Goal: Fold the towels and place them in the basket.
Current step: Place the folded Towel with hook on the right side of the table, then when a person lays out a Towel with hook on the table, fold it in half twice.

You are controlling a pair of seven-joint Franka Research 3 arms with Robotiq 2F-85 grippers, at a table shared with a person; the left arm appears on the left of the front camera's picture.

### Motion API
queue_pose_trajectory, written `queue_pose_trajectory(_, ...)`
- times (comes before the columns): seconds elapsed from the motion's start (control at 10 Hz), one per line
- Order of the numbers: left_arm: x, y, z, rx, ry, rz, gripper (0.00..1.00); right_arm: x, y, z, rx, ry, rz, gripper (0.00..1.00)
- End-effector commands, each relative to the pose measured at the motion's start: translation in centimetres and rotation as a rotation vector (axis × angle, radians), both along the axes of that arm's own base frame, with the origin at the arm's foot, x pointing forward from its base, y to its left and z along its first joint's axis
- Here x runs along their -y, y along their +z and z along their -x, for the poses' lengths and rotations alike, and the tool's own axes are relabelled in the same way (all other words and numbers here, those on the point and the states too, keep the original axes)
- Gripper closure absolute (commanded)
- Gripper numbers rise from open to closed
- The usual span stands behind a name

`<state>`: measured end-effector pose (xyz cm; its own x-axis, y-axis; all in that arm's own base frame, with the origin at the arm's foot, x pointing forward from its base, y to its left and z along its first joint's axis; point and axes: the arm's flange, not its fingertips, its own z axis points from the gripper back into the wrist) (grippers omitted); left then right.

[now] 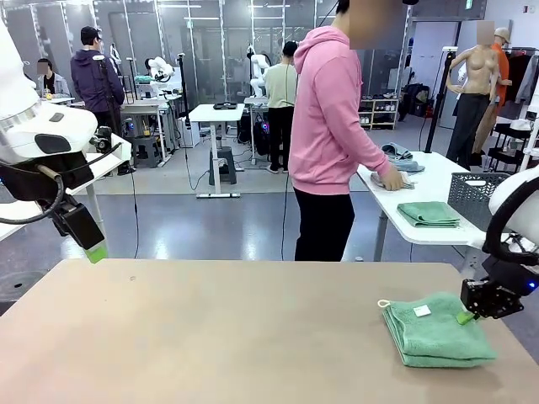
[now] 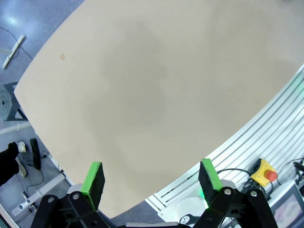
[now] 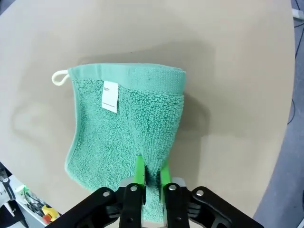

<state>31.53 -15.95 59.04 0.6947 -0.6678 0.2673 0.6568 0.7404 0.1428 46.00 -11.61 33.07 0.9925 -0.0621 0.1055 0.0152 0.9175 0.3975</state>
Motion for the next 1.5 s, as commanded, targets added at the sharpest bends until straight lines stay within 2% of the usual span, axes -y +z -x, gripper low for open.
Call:
queue_pose_trajectory(0.0, 0.3, 0.3, -0.1, 0.007, 0.018, -0.008, 0.00, -0.5, 0.3, 0.1, -0.016, -0.034, 0.049, 0.27)
queue_pose_trajectory(0.1, 0.3, 0.3, -0.1, 0.007, 0.018, -0.008, 0.00, -0.7, 0.5, 0.3, -0.012, -0.043, 0.053, 0.24)
queue_pose_trajectory(0.2, 0.3, 0.3, -0.1, 0.007, 0.018, -0.008, 0.00, -1.2, 0.6, 0.5, -0.008, -0.055, 0.062, 0.00)
queue_pose_trajectory(0.4, 0.3, 0.3, -0.1, 0.007, 0.018, -0.008, 0.00, -2.3, 0.5, 0.7, -0.011, -0.068, 0.073, 0.00)
queue_pose_trajectory(0.5, 0.3, 0.3, -0.1, 0.007, 0.018, -0.008, 0.00, -2.9, 0.4, 0.7, -0.010, -0.078, 0.079, 0.17)
queue_pose_trajectory(0.6, 0.3, 0.3, -0.1, 0.007, 0.018, -0.008, 0.00, -3.7, 0.3, 0.3, -0.003, -0.096, 0.107, 0.12)
queue_pose_trajectory(0.7, 0.3, 0.3, -0.1, 0.007, 0.018, -0.008, 0.00, -1.8, 0.2, 0.3, -0.004, -0.049, 0.045, 0.12)
queue_pose_trajectory(1.4, 0.3, 0.3, -0.1, 0.007, 0.018, -0.008, 0.00, -1.8, 0.2, 0.3, -0.004, -0.049, 0.045, 0.12)
